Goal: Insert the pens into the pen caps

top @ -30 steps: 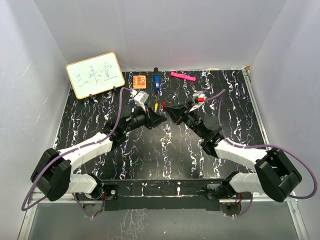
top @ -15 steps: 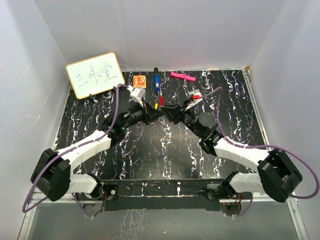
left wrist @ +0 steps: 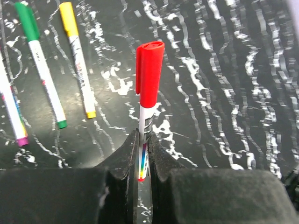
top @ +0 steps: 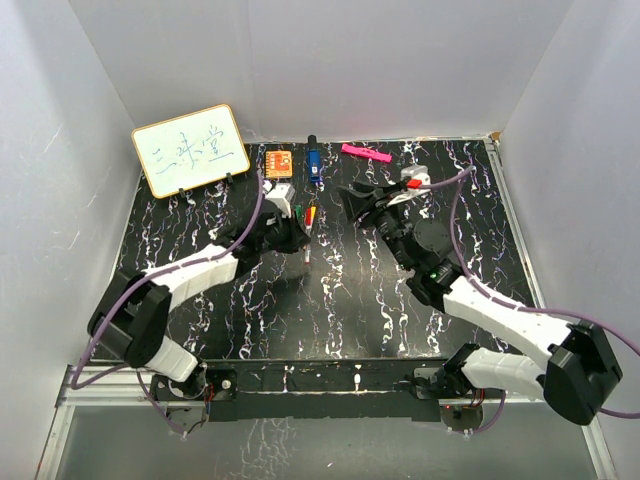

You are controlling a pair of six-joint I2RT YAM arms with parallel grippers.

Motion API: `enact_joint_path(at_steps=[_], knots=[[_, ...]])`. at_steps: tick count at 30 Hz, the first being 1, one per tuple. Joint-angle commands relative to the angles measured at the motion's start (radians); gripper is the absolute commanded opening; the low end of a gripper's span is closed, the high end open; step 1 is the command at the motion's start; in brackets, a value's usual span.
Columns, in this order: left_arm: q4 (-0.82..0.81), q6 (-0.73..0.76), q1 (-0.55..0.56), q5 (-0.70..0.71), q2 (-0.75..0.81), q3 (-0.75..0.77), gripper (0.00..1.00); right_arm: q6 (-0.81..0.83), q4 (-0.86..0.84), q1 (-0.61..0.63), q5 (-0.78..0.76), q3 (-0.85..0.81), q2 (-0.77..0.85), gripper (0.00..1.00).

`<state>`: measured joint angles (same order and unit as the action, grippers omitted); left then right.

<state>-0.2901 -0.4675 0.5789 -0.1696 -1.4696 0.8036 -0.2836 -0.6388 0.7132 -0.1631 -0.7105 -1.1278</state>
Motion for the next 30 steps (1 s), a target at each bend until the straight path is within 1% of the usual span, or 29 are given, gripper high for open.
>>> enact_joint_path(at_steps=[1, 5, 8, 16, 25, 30], knots=[[0.127, 0.086, -0.002, 0.079, -0.071, 0.135, 0.00, 0.042, 0.004, 0.000, -0.149, 0.000, 0.058, 0.43], [0.162, 0.110, 0.000, 0.029, -0.209, 0.253, 0.00, 0.039, 0.019, 0.001, -0.166, 0.025, 0.067, 0.43], [0.184, 0.112, 0.000, 0.018, -0.297, 0.332, 0.00, 0.035, 0.025, 0.000, -0.164, 0.032, 0.062, 0.43], [0.284, 0.118, -0.001, 0.044, -0.439, 0.487, 0.00, 0.034, 0.035, 0.000, -0.175, 0.040, 0.058, 0.43], [0.319, 0.093, -0.001, 0.024, -0.523, 0.536, 0.00, 0.015, 0.031, 0.001, -0.171, 0.049, 0.050, 0.43], [0.348, 0.075, -0.001, 0.039, -0.554, 0.554, 0.00, 0.005, 0.028, 0.001, -0.162, 0.050, 0.049, 0.43]])
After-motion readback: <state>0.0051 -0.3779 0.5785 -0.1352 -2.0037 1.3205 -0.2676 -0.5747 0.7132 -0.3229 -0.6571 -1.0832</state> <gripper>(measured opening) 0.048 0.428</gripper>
